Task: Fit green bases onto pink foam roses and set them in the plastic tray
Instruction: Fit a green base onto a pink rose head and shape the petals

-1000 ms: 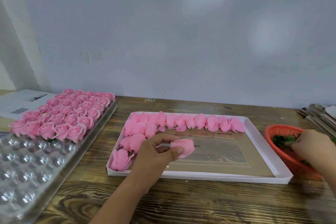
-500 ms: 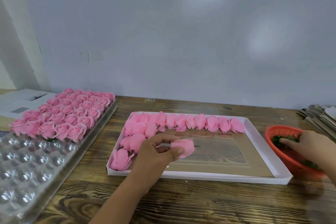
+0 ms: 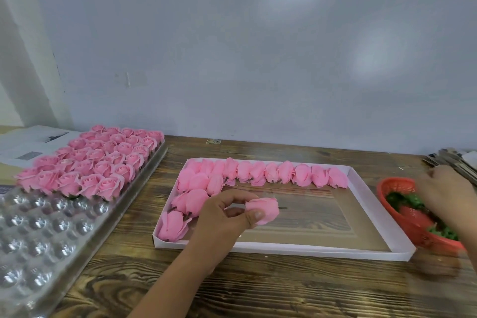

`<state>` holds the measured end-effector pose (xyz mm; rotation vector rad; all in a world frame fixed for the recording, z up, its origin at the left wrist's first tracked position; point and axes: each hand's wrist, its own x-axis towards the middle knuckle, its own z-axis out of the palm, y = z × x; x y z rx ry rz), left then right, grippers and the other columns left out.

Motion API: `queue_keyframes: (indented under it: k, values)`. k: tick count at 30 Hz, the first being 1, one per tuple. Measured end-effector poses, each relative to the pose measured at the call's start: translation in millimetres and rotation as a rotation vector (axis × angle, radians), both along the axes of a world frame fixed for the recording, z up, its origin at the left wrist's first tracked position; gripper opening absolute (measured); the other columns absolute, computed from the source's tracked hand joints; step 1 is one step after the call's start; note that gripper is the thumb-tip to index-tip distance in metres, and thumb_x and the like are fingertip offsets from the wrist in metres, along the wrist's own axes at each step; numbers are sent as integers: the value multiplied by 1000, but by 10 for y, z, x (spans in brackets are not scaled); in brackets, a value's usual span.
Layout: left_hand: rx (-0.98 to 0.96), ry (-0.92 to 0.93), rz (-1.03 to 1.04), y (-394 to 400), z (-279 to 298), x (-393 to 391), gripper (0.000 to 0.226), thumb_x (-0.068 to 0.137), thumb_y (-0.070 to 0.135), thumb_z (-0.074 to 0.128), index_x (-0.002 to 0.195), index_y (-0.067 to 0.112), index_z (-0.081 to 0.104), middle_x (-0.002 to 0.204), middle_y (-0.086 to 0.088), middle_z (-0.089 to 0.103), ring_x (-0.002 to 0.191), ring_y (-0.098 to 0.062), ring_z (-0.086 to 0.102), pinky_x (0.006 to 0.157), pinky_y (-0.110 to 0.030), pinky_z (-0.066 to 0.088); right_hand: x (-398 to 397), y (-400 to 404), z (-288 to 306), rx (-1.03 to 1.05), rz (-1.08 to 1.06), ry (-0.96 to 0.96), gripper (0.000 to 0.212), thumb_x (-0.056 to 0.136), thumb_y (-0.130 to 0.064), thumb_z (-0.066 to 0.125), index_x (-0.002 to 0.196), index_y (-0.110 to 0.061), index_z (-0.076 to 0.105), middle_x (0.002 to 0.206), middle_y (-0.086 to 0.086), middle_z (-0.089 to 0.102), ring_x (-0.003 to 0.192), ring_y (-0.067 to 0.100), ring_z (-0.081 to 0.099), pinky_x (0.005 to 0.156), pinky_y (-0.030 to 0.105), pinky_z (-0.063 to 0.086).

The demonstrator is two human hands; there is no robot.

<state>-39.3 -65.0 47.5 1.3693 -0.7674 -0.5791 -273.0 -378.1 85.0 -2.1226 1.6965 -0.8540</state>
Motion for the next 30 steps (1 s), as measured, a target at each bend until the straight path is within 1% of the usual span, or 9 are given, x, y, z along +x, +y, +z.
queue_keyframes:
  k: [4,6,8,11,16,21,25,27,30]
  values:
    - [-1,20,1,-5,-6,5,22,80,6,81,99,16,76,97,-1,78,92,-19,74,71,-22,58,295,510,77,31,196,-218,20,91,-11,48,79,-7,64,69,1,59,65,20,52,63,32,39]
    - [-5,19,-1,-8,-6,4,22,80,6,81,100,15,76,97,-2,78,91,-20,74,72,-22,58,494,810,87,251,309,-502,20,92,-10,51,82,-6,68,72,4,58,67,18,49,64,31,39]
    - [-14,16,-7,-10,-8,2,22,80,4,81,99,14,76,97,-2,79,90,-20,74,71,-22,57,708,1096,53,520,430,-743,25,90,-8,51,74,-12,70,69,2,59,63,14,49,57,27,40]
    - [-22,11,-8,-11,-12,3,22,80,4,81,99,14,76,96,-3,79,90,-20,74,72,-23,58,997,1416,-92,858,484,-932,21,92,-12,47,83,-10,67,70,0,60,61,12,50,46,19,43]
    - [-15,12,-10,-13,-24,6,22,80,4,81,99,14,76,97,-3,79,92,-21,74,74,-25,60,1200,1677,-267,928,516,-953,20,91,-16,50,89,-7,68,77,2,59,63,13,51,49,22,41]
    - [12,-24,9,-24,-39,-9,22,79,8,82,99,17,76,97,0,78,90,-17,74,73,-23,58,1211,1743,-355,849,609,-941,49,103,-40,32,94,-13,71,86,2,67,78,15,56,59,28,42]
    - [22,-50,26,-26,-37,-21,23,79,8,83,98,19,76,97,3,78,90,-16,74,75,-25,59,1219,1803,-423,785,686,-869,60,101,-56,23,95,-24,74,83,-7,72,74,6,62,64,29,43]
    - [21,-68,37,-29,-41,-30,24,79,8,83,97,22,76,96,5,78,89,-14,74,74,-24,59,1275,1847,-414,761,680,-858,60,101,-56,21,100,-21,70,78,-10,72,67,4,62,60,27,42]
    - [9,-85,56,-34,-46,-43,27,78,7,84,92,29,76,96,5,78,89,-15,74,74,-25,59,1416,1873,-343,773,580,-862,52,100,-52,28,92,-17,66,68,-8,68,58,11,59,41,21,38]
